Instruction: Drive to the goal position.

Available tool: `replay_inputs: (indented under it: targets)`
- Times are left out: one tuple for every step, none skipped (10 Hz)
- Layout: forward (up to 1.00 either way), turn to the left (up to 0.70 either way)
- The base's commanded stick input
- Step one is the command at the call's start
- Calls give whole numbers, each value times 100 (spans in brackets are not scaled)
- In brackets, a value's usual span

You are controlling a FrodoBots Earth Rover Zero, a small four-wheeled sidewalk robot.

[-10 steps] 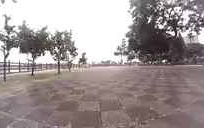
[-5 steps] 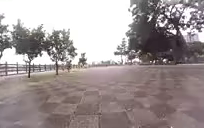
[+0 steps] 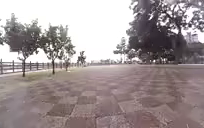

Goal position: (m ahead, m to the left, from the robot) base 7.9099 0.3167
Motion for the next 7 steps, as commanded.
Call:
replay_inputs:
  targets:
    - [100,0]
    - [100,0]
    - [100,0]
    - [100,0]
    - [100,0]
    - [100,0]
    - [100,0]
